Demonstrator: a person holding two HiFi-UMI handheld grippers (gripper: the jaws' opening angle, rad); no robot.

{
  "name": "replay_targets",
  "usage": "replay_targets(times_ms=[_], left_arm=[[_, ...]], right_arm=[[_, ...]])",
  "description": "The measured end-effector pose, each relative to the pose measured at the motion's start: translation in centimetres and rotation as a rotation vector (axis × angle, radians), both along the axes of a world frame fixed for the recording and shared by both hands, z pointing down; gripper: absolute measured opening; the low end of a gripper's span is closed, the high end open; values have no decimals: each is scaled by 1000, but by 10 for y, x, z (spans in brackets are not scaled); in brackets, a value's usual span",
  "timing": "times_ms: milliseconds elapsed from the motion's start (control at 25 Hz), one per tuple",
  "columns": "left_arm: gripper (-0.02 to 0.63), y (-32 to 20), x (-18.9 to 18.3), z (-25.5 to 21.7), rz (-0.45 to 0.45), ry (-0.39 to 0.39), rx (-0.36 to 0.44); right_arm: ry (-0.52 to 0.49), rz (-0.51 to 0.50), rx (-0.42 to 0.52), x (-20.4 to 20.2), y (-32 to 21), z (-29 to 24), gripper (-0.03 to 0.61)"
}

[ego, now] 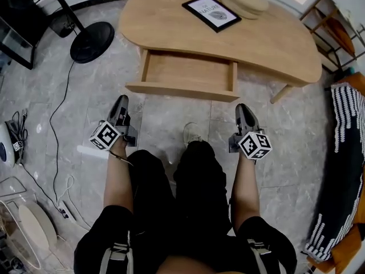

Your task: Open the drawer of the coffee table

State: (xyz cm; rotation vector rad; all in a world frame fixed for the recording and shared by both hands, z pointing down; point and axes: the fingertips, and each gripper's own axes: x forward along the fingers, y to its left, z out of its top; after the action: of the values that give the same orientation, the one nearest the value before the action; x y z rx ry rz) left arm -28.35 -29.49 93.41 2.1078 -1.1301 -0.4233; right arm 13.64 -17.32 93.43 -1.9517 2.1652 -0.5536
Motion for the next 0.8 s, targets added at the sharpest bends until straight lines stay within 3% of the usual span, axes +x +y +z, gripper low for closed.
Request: replay_targets(times_ms=[120,200,240,320,400,520,600,800], left_arm=[[60,16,-16,-47,-58,-473,114],[38,28,-17,-82,-102,-747,179],[24,36,-13,-99,-119,-844,204],[21,53,3,-128,-135,-952,242],[21,69,23,-155,-137,-959,280],[20,83,49,-187,-109,-847,305],[20,87,60,-201,-94,-789,305],[20,68,73,-209,-60,-757,266]], right_arm=[[181,48,47,-6,14,-59,25],[214,63,81,-17,19,-98,14],[218,62,88,-26,20,-115,14],[244,59,89,-47,20,-142,14],[263,57,92,-67,19,-165,13],[295,45,109,-91,17,-190,12],[323,41,119,-101,15,-201,12],[356,9,131,-106,-13,-213,12]])
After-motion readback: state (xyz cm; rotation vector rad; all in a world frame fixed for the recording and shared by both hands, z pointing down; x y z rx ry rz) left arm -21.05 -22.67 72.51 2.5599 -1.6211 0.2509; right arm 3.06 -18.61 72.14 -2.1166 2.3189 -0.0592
